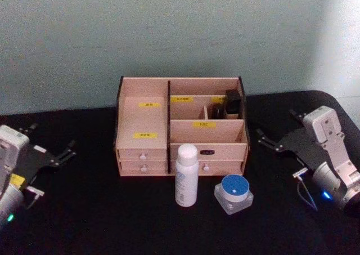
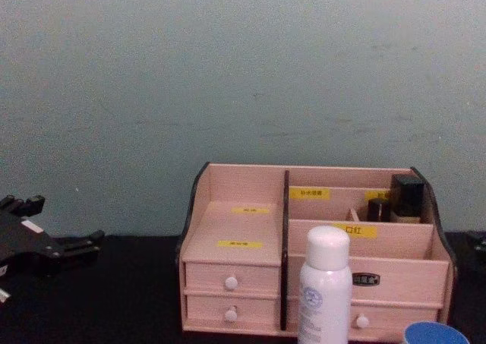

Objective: Pick up the facial cleanser and watermelon frost from the table and place them into the tiered storage box.

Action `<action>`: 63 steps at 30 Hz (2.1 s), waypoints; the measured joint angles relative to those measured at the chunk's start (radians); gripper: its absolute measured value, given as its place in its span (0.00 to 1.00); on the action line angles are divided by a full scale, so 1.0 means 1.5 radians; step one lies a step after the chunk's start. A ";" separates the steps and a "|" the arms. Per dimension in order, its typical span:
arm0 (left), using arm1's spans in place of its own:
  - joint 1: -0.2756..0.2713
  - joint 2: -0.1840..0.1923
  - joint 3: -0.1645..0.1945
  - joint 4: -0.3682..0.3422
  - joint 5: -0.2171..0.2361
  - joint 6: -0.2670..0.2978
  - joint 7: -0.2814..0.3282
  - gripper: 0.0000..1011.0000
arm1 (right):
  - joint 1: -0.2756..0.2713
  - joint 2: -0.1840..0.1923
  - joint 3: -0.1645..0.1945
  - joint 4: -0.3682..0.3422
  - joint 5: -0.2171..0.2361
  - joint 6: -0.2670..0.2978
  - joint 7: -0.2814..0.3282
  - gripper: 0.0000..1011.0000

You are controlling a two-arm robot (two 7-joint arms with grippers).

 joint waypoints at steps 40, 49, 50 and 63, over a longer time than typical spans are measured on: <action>0.000 0.000 0.000 0.000 0.000 0.000 0.000 0.99 | -0.080 0.051 0.010 -0.095 0.126 -0.118 0.364 0.99; 0.000 0.000 0.000 0.000 0.000 0.000 0.000 0.99 | -0.042 0.006 -0.011 -0.039 0.157 -0.078 0.433 0.99; 0.000 0.000 0.000 0.000 0.000 0.000 0.000 0.99 | -0.038 0.001 -0.012 -0.035 0.159 -0.075 0.437 0.99; 0.000 0.000 0.000 0.000 0.000 0.000 0.000 0.99 | 0.010 -0.057 -0.022 0.021 0.147 -0.033 0.452 0.99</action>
